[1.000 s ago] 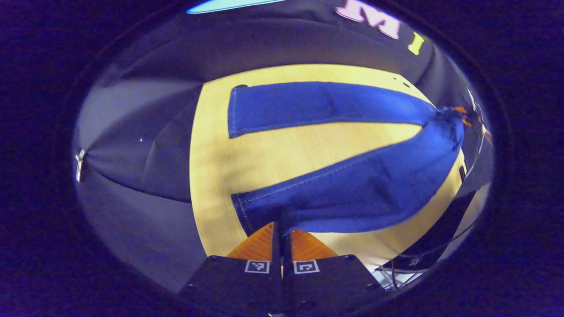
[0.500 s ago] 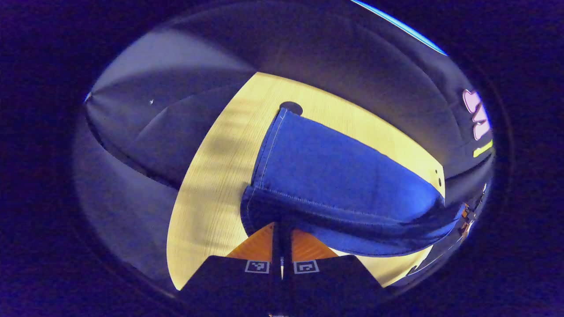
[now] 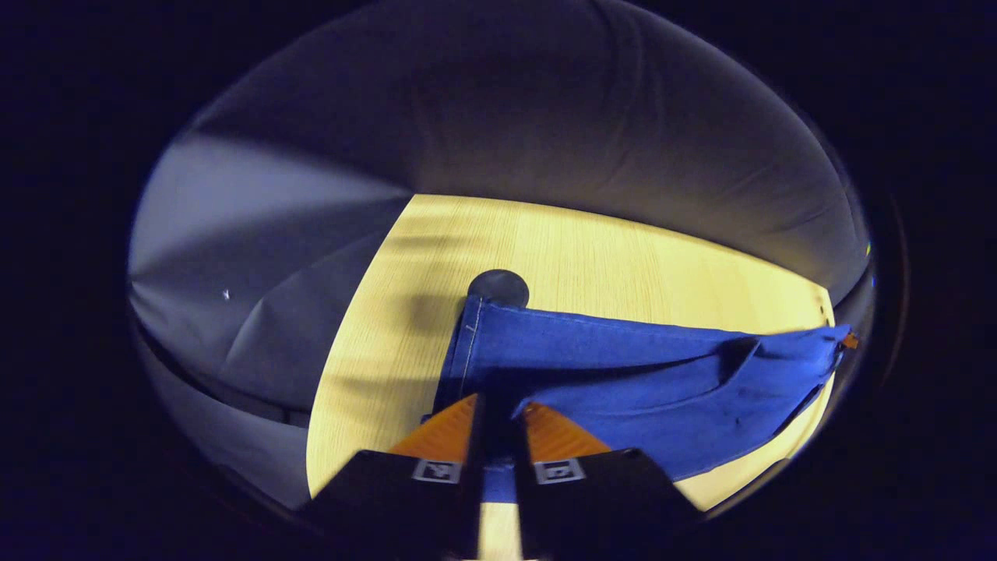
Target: Grasp the waist and the cuffs of the jeans and fold them to make the two legs overlap; first hold the waist and fold one-third of the jeans toward the cuffs, then hold the cuffs and fold the remaining one-third in the same direction to finish folding.
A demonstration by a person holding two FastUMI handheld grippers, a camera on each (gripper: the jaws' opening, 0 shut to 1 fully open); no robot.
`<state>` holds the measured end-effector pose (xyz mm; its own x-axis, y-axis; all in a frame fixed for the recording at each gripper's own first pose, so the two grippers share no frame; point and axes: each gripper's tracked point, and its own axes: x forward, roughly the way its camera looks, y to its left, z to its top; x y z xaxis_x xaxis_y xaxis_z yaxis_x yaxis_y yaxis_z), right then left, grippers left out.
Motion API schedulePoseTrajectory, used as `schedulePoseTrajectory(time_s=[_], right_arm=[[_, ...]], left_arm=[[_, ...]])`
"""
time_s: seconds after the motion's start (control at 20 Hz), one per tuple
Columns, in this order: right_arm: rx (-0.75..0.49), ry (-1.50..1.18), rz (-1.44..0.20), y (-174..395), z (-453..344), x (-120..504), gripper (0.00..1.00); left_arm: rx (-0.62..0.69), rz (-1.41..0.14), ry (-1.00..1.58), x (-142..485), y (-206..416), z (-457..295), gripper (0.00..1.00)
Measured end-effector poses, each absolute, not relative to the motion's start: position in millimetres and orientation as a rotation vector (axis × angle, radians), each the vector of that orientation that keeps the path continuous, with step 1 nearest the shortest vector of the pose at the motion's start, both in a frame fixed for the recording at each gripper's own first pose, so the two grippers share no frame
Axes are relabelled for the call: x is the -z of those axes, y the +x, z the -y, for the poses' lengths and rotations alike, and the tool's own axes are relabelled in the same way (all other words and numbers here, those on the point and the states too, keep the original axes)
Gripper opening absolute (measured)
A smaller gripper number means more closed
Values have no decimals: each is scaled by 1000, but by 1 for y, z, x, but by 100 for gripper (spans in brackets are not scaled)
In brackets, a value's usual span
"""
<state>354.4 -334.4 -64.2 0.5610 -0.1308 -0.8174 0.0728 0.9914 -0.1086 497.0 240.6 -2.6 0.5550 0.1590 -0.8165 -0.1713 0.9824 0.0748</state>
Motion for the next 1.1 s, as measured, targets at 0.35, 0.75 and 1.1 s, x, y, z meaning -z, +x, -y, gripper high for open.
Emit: schedulePoseTrajectory(time_s=[0.35, 0.75, 1.1], right_arm=[[324, 124, -755, 314, 355, 33, 98], [571, 371, -742, 278, 387, 86, 99], [620, 460, -715, 289, 404, 105, 99]], left_arm=[[-255, -621, 21, -131, 486, -221, 97], [-256, -576, -122, -163, 401, -160, 97], [-183, -641, -137, -142, 383, -116, 97]])
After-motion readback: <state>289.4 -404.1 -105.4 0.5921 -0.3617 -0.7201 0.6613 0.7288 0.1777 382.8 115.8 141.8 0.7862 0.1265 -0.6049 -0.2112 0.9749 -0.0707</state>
